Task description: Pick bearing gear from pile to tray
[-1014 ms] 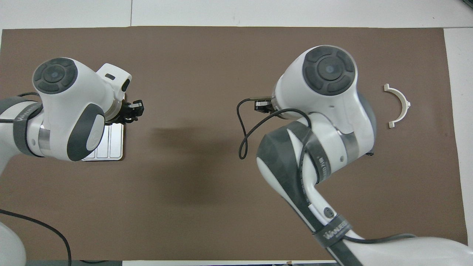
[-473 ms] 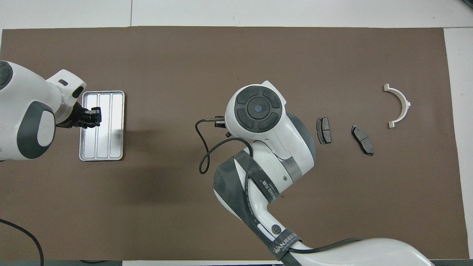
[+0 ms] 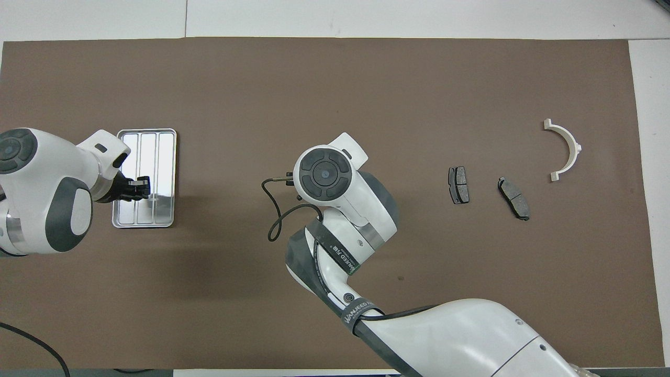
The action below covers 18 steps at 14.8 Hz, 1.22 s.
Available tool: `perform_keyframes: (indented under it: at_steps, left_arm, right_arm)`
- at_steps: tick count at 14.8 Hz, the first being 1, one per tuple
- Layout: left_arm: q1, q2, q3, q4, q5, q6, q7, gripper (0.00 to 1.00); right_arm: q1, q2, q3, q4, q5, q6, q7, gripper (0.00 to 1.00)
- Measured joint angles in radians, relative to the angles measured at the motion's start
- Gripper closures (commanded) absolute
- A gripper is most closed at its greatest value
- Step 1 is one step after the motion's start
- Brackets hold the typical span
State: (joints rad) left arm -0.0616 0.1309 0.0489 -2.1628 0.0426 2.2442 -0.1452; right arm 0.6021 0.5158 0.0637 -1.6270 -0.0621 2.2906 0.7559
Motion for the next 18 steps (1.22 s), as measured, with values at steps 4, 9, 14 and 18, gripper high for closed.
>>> perform_keyframes:
  at_steps: [4, 9, 14, 18]
  left_arm:
    - [0.004, -0.001, 0.002, -0.054, -0.041, 0.072, 0.000, 1.00]
    - [0.012, -0.002, 0.004, -0.083, -0.062, 0.111, 0.000, 1.00]
    - [0.013, -0.003, 0.003, -0.104, -0.062, 0.153, 0.000, 1.00]
    - [0.013, -0.013, 0.001, -0.134, -0.063, 0.185, 0.000, 0.49]
  right_arm:
    - [0.002, 0.037, -0.001, -0.010, -0.001, 0.055, 0.000, 1.00]
    - [0.002, 0.055, -0.003, -0.042, -0.001, 0.116, 0.000, 0.53]
    - [0.002, 0.055, -0.005, -0.032, -0.001, 0.074, 0.021, 0.03]
    - [-0.019, 0.012, -0.019, 0.031, -0.001, -0.015, 0.023, 0.03]
